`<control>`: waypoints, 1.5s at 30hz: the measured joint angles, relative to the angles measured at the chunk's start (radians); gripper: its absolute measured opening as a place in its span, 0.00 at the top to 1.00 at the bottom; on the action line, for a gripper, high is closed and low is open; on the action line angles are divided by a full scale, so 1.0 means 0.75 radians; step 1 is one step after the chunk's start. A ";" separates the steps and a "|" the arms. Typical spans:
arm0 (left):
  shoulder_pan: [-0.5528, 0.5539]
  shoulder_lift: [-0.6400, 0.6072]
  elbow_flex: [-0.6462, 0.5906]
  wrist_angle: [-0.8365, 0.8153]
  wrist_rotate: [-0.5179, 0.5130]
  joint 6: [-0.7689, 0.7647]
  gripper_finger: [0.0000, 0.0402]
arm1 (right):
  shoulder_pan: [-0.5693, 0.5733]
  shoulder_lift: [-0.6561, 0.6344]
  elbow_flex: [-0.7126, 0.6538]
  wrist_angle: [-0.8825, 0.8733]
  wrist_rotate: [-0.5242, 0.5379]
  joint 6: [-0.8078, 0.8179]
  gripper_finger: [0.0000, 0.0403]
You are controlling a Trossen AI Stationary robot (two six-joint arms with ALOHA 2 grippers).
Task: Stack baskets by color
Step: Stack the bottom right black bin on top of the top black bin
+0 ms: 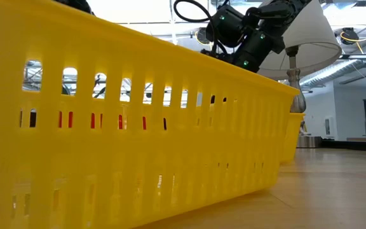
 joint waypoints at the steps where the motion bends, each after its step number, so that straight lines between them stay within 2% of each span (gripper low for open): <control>1: 0.000 0.000 0.000 0.000 0.000 0.000 0.94 | 0.000 0.000 0.000 0.006 0.001 0.000 1.00; 28: 0.000 0.000 0.000 0.000 0.000 0.000 0.94 | -0.001 -0.003 0.000 -0.034 0.047 -0.065 0.99; 31: 0.000 0.000 0.000 0.000 0.000 0.000 0.94 | -0.001 -0.033 -0.002 -0.066 0.096 -0.075 0.99; 40: 0.000 0.000 0.000 -0.001 0.001 0.001 0.94 | -0.001 -0.160 -0.002 -0.229 0.097 0.001 1.00; 45: 0.000 0.000 0.000 0.000 0.001 -0.003 0.94 | -0.001 -0.150 -0.001 -0.260 -0.023 0.040 1.00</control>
